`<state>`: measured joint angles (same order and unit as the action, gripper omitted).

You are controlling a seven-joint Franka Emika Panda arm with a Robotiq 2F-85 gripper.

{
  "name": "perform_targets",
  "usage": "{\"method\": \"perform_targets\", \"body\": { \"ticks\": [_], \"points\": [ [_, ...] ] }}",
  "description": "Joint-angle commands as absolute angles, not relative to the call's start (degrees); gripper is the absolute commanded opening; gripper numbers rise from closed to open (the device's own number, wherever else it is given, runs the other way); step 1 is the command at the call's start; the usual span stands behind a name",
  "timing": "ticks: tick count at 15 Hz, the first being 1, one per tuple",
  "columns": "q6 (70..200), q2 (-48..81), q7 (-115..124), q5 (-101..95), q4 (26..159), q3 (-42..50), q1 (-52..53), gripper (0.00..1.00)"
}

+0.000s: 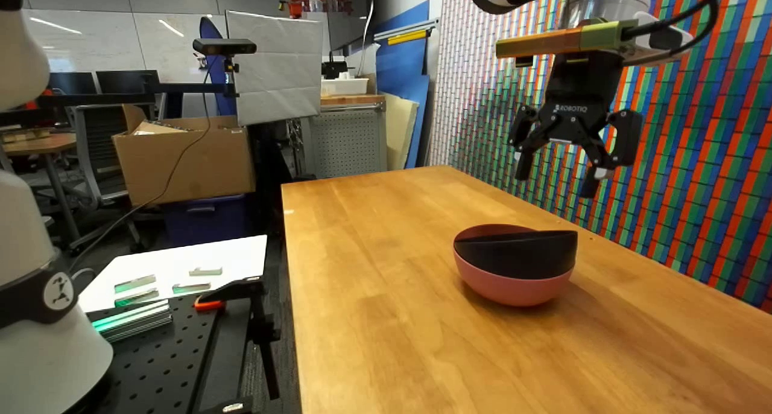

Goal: Put the black bowl in the pink bowl

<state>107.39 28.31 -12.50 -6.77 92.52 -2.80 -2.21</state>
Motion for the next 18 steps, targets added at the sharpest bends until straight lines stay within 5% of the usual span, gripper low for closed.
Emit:
{"method": "perform_targets", "body": {
  "ticks": [1, 18],
  "points": [
    [105.2, 23.1, -15.9, -6.6, 92.3, -3.9, -0.6, 1.0],
    [97.9, 12.5, -18.0, -12.6, 92.0, -2.3, 1.0, 1.0]
  ]
}}
